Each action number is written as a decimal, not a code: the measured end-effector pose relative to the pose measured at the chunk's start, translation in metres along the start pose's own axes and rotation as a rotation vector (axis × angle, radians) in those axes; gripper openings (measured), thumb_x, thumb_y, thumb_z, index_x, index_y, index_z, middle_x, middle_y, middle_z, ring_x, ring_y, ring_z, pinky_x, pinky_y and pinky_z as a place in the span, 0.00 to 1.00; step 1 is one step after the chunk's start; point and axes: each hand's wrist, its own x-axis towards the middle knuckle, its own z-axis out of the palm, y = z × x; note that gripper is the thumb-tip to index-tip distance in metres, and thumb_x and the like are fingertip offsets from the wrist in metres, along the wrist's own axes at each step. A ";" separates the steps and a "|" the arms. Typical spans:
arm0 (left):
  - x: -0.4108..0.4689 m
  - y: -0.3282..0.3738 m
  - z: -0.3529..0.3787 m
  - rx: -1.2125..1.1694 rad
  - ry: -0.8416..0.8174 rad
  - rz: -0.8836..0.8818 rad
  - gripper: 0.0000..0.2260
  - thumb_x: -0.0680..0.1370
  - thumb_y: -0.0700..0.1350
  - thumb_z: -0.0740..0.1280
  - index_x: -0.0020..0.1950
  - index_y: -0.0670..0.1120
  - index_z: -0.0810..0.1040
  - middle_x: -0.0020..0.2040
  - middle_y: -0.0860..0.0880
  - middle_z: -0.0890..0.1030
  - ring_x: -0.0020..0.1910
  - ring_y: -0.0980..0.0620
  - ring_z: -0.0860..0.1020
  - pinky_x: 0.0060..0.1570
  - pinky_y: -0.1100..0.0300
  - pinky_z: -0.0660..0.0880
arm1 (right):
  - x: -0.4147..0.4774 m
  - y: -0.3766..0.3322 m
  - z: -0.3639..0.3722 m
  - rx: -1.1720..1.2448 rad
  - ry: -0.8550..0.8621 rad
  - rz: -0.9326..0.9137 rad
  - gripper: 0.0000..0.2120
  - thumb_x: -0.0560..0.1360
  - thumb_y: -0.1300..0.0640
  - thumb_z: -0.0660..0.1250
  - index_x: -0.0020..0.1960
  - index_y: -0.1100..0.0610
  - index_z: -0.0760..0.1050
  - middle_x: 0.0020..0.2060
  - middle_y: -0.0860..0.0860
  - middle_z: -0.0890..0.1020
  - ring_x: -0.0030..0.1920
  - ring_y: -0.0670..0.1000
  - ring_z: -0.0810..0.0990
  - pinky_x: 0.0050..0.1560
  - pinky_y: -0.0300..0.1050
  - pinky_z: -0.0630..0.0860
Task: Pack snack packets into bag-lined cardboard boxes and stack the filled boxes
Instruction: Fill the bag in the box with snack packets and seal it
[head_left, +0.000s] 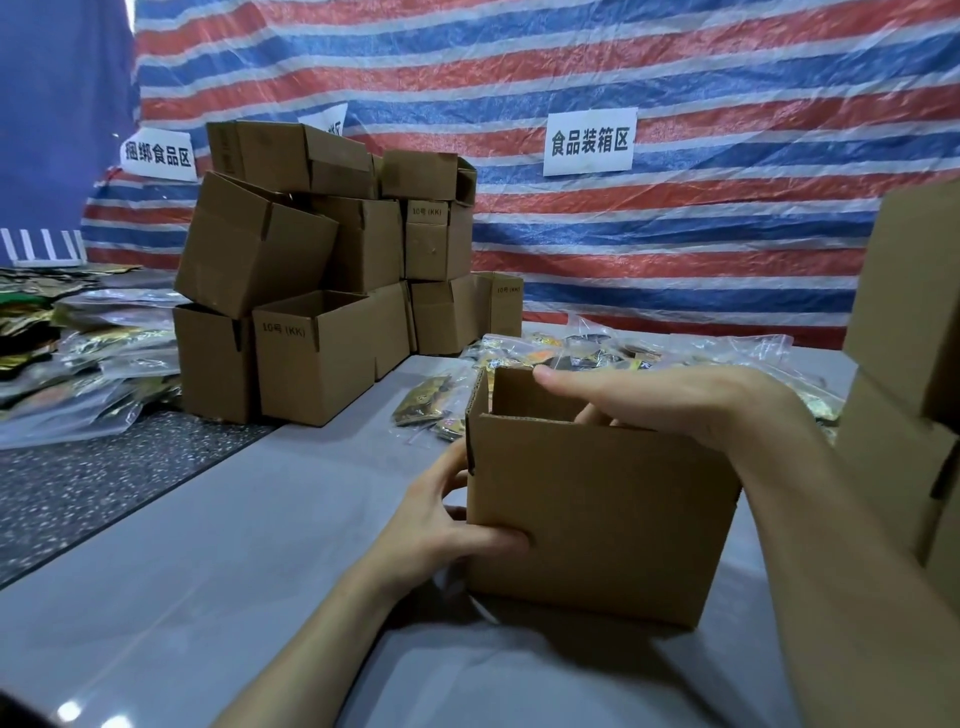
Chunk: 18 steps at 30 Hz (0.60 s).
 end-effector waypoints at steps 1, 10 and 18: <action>0.000 0.000 0.000 -0.003 -0.001 -0.001 0.33 0.60 0.49 0.82 0.63 0.64 0.77 0.57 0.55 0.84 0.58 0.55 0.80 0.49 0.65 0.78 | -0.002 0.001 -0.002 0.025 -0.010 -0.007 0.41 0.63 0.20 0.53 0.58 0.48 0.81 0.52 0.45 0.83 0.60 0.50 0.81 0.66 0.52 0.70; 0.000 -0.001 -0.002 -0.017 -0.013 0.005 0.34 0.60 0.48 0.82 0.63 0.63 0.77 0.58 0.55 0.84 0.58 0.56 0.80 0.49 0.65 0.78 | -0.010 0.008 -0.013 -0.014 0.029 0.084 0.51 0.49 0.15 0.54 0.50 0.52 0.86 0.46 0.51 0.88 0.49 0.53 0.87 0.61 0.55 0.80; 0.000 -0.002 -0.001 0.004 -0.025 0.004 0.31 0.61 0.47 0.82 0.61 0.64 0.78 0.55 0.56 0.84 0.56 0.56 0.81 0.49 0.65 0.78 | -0.005 0.004 -0.007 0.013 -0.081 0.078 0.37 0.72 0.24 0.53 0.51 0.52 0.86 0.45 0.50 0.88 0.48 0.51 0.86 0.62 0.51 0.79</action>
